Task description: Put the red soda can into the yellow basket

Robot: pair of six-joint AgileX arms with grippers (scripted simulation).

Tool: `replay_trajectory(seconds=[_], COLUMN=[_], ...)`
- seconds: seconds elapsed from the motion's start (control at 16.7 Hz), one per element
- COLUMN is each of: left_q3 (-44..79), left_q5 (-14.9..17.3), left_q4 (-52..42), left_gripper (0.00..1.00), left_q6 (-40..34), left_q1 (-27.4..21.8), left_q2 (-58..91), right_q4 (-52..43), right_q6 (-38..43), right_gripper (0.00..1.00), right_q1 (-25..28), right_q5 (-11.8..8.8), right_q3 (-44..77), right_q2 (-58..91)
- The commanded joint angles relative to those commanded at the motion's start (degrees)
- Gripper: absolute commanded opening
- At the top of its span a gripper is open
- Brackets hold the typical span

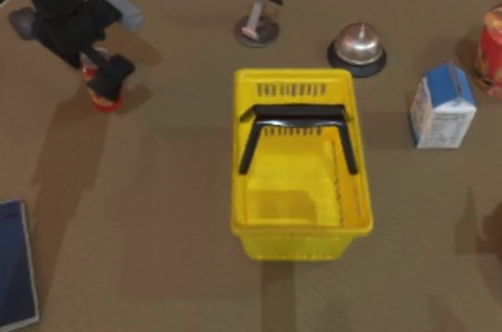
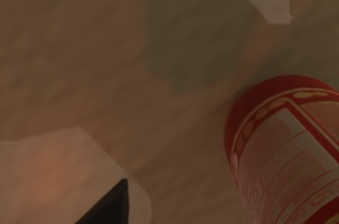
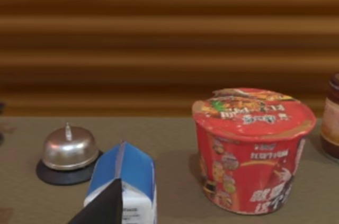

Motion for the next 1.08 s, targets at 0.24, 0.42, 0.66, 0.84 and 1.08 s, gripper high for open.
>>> replay_trajectory(seconds=[0.24,0.42,0.66,0.84,1.08], left_q3=[0.00,0.00,0.00,0.00,0.00], left_q5=[0.00,0.00,0.00,0.00,0.00], left_q4=[0.00,0.00,0.00,0.00,0.00], left_gripper=[0.55,0.32,0.02,0.00,0.00], left_q6=[0.00,0.00,0.00,0.00,0.00], left_q1=[0.00,0.00,0.00,0.00,0.00], left_q2=[0.00,0.00,0.00,0.00,0.00], right_q4=[0.00,0.00,0.00,0.00,0.00], right_q6=[0.00,0.00,0.00,0.00,0.00], right_gripper=[1.00,1.00,1.00,1.00,1.00], right_q1=[0.00,0.00,0.00,0.00,0.00], right_q5=[0.00,0.00,0.00,0.00,0.00], right_q3=[0.00,0.00,0.00,0.00,0.00], right_q2=[0.00,0.00,0.00,0.00,0.00])
